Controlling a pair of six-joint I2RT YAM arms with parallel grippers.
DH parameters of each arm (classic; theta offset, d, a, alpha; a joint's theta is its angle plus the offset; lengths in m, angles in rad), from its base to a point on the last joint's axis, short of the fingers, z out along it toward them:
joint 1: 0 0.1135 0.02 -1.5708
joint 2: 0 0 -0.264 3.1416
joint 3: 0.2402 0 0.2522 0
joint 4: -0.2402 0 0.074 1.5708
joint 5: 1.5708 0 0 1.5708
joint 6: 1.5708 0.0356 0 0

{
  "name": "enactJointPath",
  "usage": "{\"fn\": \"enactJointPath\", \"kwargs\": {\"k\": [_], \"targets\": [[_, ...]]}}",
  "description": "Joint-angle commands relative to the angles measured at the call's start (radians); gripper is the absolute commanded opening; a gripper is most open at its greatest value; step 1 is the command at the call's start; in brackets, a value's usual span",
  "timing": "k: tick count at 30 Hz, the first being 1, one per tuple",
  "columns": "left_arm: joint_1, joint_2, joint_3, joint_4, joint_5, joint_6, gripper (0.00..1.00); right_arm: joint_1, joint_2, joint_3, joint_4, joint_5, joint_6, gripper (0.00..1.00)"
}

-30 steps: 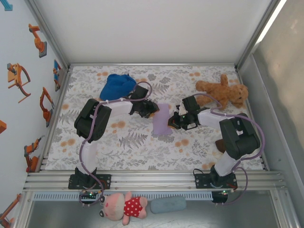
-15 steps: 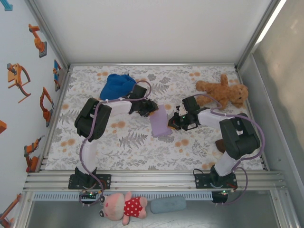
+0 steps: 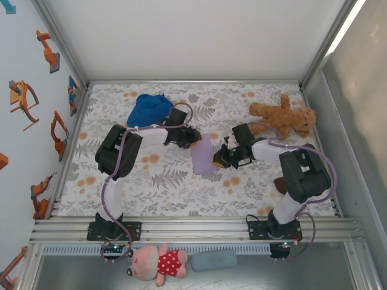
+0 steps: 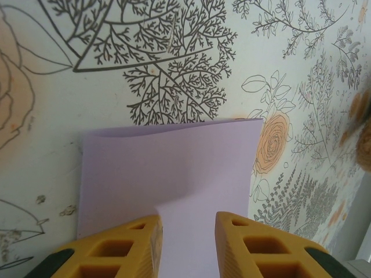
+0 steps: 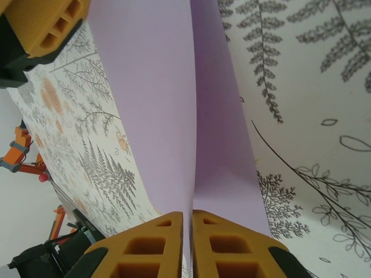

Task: Fold a paper plane with a square sheet of paper (pick it up from the middle)
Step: Fold the triangle a second time at the center of the table.

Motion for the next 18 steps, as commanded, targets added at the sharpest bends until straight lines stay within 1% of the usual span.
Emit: {"fn": "enactJointPath", "kwargs": {"k": [1, 8, 10, 12, 15, 18], "targets": [[0.003, 0.051, -0.003, -0.055, -0.024, 0.023, 0.32, 0.0, -0.006, -0.014, -0.025, -0.024, 0.02, 0.12], [0.004, 0.048, -0.003, -0.049, -0.017, 0.022, 0.32, 0.0, -0.007, -0.025, -0.023, -0.028, 0.035, 0.14], [0.005, 0.046, -0.003, -0.049, -0.015, 0.022, 0.32, 0.001, -0.007, -0.024, -0.024, -0.026, 0.035, 0.11], [0.005, 0.041, -0.003, -0.045, -0.011, 0.021, 0.32, 0.0, -0.01, -0.024, -0.018, -0.027, 0.038, 0.06], [0.004, 0.023, 0.01, -0.038, 0.007, 0.021, 0.32, 0.001, -0.022, -0.027, 0.026, -0.038, 0.048, 0.0], [0.004, 0.025, 0.033, -0.061, 0.004, 0.031, 0.32, 0.001, -0.038, -0.023, 0.087, -0.054, 0.055, 0.0]]}}
